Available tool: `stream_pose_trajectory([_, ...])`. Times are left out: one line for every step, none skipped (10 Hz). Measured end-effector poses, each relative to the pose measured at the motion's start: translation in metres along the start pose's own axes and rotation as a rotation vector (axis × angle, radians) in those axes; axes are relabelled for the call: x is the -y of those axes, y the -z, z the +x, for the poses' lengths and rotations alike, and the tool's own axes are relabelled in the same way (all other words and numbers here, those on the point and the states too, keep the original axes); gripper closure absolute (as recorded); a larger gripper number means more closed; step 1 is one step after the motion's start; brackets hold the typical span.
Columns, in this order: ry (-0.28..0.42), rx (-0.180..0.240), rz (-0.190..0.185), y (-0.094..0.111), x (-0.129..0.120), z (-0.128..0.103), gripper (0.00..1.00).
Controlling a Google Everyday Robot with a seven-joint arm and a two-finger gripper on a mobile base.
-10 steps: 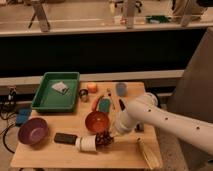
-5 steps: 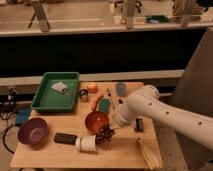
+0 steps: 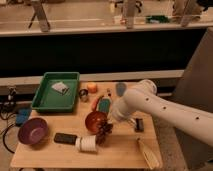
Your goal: Place grapes in tray
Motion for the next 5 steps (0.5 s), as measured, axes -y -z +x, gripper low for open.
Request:
stream_pose_trajectory([0.005, -0.001, 0.009, 0.002, 0.008, -0.005, 1.0])
stream_pose_trajectory([0.01, -0.002, 0.015, 0.003, 0.012, -0.01, 1.0])
stream_pose_trajectory([0.011, -0.005, 0.025, 0.006, 0.017, -0.013, 1.0])
stream_pose_trajectory([0.013, -0.005, 0.035, 0.008, 0.021, -0.017, 1.0])
stream_pose_trajectory([0.02, -0.006, 0.044, 0.01, 0.024, -0.022, 1.0])
